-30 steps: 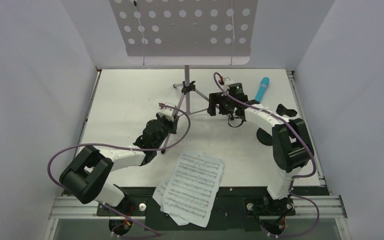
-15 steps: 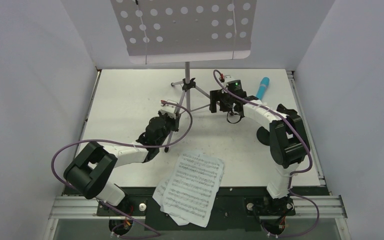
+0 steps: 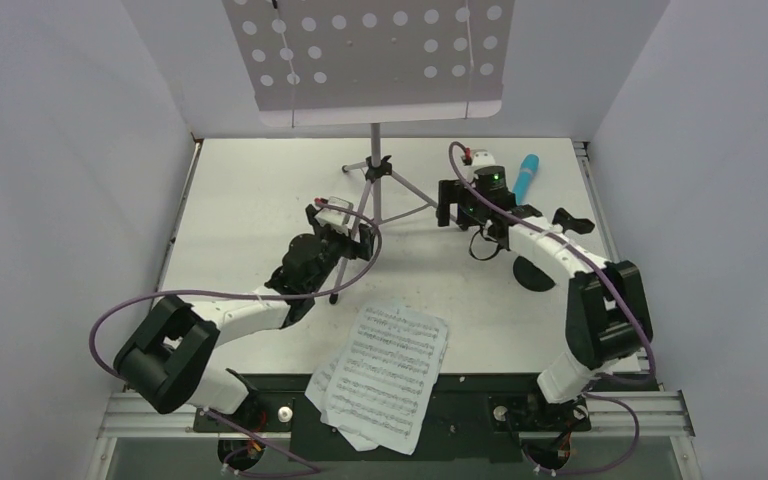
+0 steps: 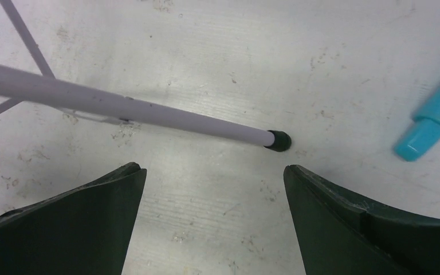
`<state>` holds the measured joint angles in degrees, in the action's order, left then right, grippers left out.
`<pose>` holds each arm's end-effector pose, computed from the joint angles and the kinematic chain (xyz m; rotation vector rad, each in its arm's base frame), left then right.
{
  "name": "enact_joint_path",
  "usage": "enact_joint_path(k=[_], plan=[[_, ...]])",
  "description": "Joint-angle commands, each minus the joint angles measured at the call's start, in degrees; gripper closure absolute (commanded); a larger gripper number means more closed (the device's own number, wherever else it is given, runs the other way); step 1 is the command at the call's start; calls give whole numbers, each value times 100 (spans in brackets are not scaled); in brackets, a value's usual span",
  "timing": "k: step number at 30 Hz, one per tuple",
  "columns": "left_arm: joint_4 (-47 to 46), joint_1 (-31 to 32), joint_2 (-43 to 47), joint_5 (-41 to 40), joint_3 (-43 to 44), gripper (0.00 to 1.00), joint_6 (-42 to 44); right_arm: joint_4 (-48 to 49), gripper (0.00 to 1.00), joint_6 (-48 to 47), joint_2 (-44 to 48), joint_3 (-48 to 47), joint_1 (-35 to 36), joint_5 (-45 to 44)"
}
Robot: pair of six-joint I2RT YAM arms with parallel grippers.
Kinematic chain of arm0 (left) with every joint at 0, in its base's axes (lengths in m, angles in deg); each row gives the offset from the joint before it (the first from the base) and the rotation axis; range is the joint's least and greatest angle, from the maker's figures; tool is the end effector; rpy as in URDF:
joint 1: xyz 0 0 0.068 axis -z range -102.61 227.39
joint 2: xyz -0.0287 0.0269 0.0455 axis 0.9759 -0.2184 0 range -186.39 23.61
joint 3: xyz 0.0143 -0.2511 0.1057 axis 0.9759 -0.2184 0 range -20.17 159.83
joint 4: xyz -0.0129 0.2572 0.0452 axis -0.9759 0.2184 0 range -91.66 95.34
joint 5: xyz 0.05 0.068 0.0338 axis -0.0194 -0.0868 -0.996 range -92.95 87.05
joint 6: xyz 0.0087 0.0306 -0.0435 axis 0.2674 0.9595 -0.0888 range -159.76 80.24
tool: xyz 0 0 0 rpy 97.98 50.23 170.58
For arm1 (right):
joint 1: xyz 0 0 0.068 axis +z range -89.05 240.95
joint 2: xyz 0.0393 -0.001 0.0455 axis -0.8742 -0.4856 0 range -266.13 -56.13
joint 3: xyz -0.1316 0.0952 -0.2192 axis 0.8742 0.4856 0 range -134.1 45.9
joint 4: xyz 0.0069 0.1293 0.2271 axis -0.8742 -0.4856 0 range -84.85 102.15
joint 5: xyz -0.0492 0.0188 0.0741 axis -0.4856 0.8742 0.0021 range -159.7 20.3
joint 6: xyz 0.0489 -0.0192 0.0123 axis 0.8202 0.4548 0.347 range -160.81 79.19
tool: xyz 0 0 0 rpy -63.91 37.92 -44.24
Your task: Set up the instrument practice props
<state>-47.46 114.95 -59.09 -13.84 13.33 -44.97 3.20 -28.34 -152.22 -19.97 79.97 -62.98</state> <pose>0.2423 -0.1780 0.2227 0.3151 1.6150 -0.4176 0.3528 0.1260 0.2354 -0.1940 2.2757 0.4235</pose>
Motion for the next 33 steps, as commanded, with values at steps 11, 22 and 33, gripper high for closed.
enact_joint_path(k=[11, 22, 33], plan=[[-352, -25, 1709, -115, -748, 4, 32, 766, 10, 305, 3067, 2477, -71, -596], [700, -47, 2706, -145, -1620, 4, -146, 315, 10, 790, 4441, 3583, -111, -707], [1890, -47, 3964, 314, -2394, 4, -1100, 41, 10, 1650, 4574, 4089, -161, 461]])
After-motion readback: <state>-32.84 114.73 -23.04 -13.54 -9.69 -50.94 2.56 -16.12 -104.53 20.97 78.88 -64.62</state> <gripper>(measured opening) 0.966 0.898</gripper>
